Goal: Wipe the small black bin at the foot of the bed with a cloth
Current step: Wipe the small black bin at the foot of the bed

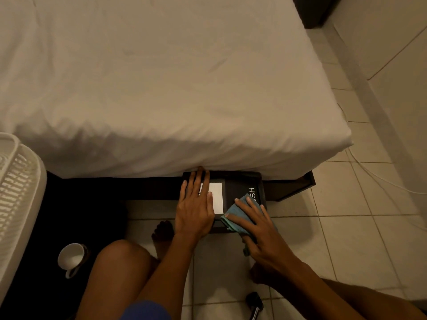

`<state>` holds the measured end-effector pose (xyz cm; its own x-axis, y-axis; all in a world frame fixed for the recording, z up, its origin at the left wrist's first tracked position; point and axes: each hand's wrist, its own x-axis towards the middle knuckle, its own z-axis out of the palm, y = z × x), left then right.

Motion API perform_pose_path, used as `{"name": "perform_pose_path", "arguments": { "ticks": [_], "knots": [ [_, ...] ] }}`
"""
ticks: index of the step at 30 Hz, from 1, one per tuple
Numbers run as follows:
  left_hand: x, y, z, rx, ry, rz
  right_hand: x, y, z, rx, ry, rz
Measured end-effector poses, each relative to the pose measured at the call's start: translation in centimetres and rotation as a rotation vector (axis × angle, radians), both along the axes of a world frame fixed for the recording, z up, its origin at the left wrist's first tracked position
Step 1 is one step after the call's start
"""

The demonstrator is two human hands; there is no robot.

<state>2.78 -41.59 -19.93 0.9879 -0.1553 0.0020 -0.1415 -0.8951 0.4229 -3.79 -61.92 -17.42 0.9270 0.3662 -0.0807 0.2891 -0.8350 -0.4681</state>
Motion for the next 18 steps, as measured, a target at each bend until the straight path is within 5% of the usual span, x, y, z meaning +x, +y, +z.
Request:
{"name": "perform_pose_path", "arguments": {
  "ticks": [18],
  "knots": [
    [0.2,-0.1,-0.2,0.024,-0.017,-0.002,-0.9,4.9,-0.8,-0.09,-0.013,-0.337]
  ]
}}
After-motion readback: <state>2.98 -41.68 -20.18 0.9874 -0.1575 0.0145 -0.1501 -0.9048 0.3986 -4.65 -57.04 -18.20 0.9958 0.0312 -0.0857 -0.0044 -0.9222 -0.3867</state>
